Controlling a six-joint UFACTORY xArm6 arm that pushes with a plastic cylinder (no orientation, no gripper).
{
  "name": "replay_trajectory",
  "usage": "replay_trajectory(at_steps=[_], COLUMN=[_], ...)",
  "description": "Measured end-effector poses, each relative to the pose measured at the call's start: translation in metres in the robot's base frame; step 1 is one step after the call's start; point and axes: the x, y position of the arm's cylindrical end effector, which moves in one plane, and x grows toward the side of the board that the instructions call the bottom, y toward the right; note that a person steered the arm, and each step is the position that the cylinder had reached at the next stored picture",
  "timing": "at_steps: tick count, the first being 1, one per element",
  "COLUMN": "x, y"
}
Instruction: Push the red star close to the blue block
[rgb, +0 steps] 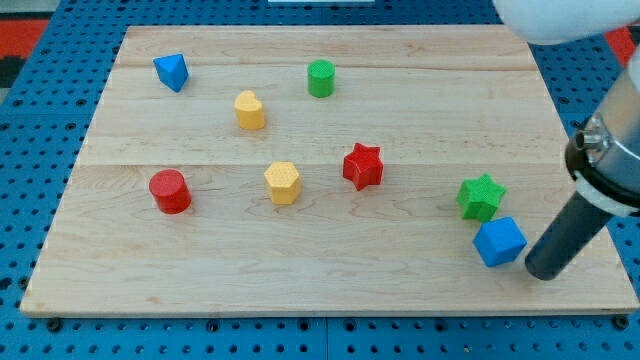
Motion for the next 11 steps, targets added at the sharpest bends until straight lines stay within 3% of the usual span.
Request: replay_trajectory(at_steps=[1,3,4,5,6,7,8,9,11], x=[-0.015,-0.042,-0.122,-0.163,-0.181,-0.178,-0.163,-0.138,-0.101], y=[-0.009,0.054,0.032,-0.010,-0.098,-0.155,-0.156,-0.196,-0.141])
